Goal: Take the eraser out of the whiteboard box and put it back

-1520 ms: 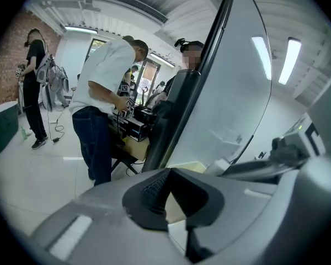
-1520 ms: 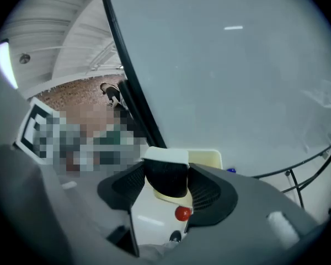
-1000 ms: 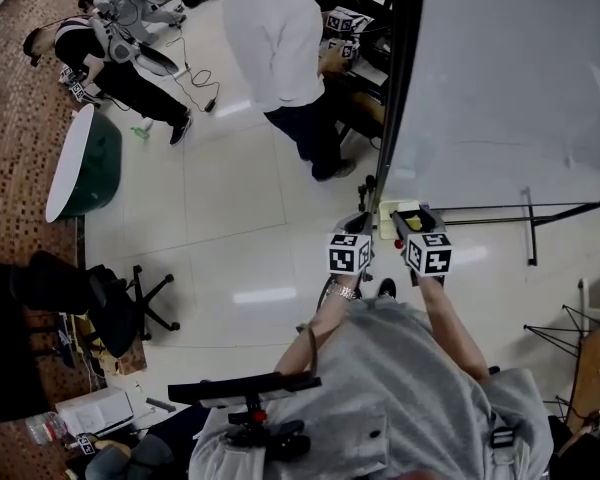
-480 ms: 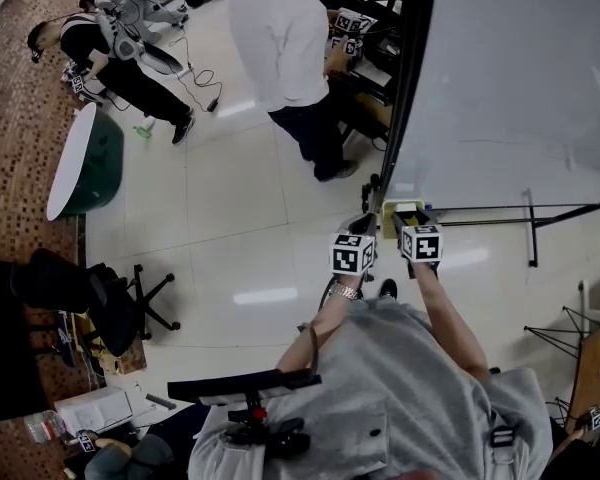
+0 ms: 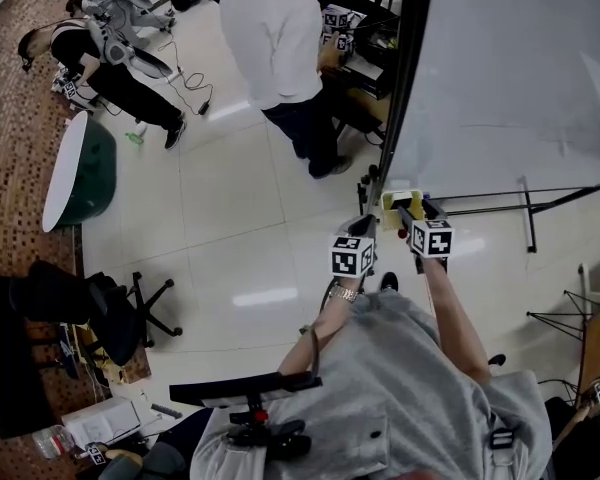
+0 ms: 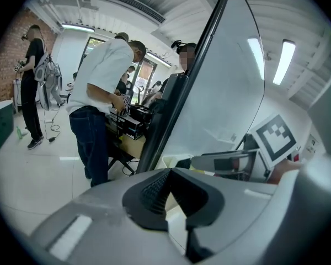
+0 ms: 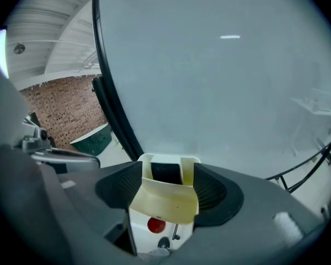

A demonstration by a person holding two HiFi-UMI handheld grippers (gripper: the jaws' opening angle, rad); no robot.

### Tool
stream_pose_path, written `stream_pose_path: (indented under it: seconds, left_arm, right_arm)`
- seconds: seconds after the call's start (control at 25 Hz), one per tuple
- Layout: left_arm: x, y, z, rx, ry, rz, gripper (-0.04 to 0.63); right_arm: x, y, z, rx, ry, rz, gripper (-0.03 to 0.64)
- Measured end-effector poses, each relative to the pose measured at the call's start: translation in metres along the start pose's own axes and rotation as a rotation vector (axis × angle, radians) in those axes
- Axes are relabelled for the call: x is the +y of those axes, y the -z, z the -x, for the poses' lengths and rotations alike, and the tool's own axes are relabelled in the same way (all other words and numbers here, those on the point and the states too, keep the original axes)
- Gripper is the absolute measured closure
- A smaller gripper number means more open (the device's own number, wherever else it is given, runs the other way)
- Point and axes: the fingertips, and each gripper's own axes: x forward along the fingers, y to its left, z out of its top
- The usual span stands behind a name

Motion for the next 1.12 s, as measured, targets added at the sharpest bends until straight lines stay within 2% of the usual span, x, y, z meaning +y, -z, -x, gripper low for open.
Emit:
stream_pose_path:
  seconds: [0.16, 0.32, 0.4, 0.68, 0.88, 1.12]
  left_arm:
    - [-0.013, 0.022, 0.002, 0.023, 0.026, 0.008, 0.592]
    - [-0.036, 0.040, 0.002, 0.037, 0.037, 0.000, 0.592]
    - [-0.047, 0.045, 0.009, 0.030, 0.028, -0.011, 0.592]
    - [-0.073, 0.075, 0.054, -0.015, -0.080, 0.024, 0.592]
    - [-0.117, 0.118, 0.070, 0.007, -0.083, 0.012, 0.592]
    - [-0.124, 0.111, 0.091, -0.020, -0.087, -0.022, 0.592]
  right_arm:
    - [0.001, 0.000, 0.039, -0.072, 0.055, -0.010, 0.341]
    - [0.013, 0.030, 0.051, -0.069, 0.010, -0.031, 0.491]
    - [0.021, 0.046, 0.057, -0.052, -0.029, -0.035, 0.539]
    - [0.058, 0.083, 0.100, -0.048, -0.141, -0.001, 0.580]
    - [0.065, 0.129, 0.133, -0.008, -0.187, 0.012, 0.593]
    - [0.078, 0.136, 0.149, -0.017, -0.194, 0.049, 0.614]
